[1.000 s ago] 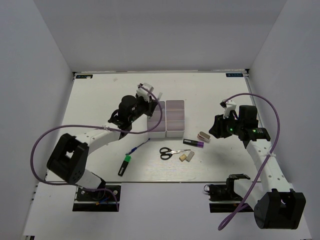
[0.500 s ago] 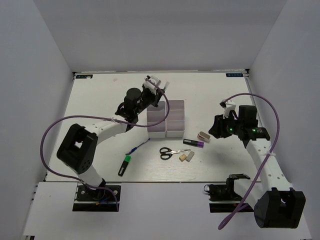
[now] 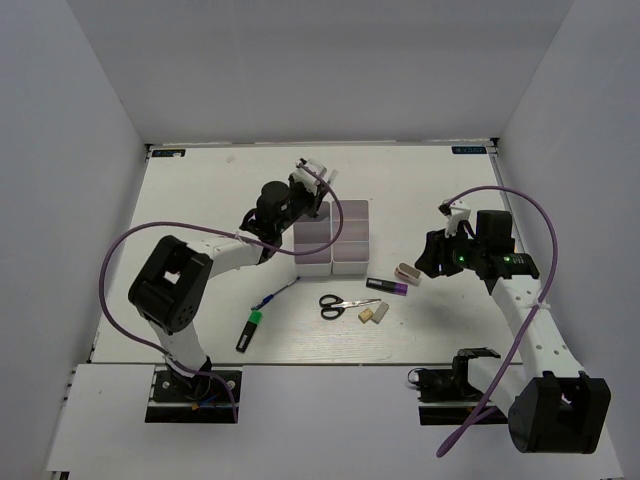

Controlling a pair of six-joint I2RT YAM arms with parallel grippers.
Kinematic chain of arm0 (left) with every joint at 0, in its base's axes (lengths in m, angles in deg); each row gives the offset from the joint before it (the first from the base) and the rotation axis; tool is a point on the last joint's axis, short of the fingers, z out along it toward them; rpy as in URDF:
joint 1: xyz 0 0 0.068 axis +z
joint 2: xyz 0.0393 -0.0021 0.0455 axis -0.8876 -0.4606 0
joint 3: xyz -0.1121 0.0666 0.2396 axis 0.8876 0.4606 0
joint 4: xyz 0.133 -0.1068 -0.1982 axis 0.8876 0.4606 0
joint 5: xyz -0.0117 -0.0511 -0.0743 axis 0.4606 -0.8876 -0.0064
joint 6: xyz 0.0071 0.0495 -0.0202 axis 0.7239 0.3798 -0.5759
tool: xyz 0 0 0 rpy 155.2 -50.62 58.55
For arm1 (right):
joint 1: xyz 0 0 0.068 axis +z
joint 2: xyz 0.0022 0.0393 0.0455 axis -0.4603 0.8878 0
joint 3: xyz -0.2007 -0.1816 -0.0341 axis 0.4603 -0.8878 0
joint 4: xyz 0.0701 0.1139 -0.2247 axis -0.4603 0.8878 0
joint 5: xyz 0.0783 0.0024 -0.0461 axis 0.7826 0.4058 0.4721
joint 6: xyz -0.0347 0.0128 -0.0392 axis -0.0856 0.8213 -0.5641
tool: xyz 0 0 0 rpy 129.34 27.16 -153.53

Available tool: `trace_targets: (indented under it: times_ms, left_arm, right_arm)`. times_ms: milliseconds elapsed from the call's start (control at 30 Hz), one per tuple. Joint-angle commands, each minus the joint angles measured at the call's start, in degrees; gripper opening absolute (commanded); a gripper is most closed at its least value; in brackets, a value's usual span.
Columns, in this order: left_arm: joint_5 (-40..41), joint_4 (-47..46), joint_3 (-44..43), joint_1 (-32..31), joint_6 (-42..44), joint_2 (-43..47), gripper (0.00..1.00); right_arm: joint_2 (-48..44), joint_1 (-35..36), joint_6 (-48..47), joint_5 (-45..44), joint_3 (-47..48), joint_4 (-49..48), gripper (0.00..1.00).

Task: Sort the stationery into containers
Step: Place the pen in the storage box.

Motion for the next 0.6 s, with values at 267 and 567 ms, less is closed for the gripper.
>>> trace_targets:
  times_ms: [267, 567]
  left_arm:
    - [0.0, -0.5, 6.1, -0.5, -0.1, 7.6, 0.59]
    - [-0.2, 14.4, 7.8, -4.4, -0.1, 22.8, 0.01]
  right_arm:
    - [0.7, -0.1, -1.2, 2.1, 0.9, 0.7, 0.69]
    - [1.4, -0.2, -2.6, 2.8, 0.6, 1.0, 0.60]
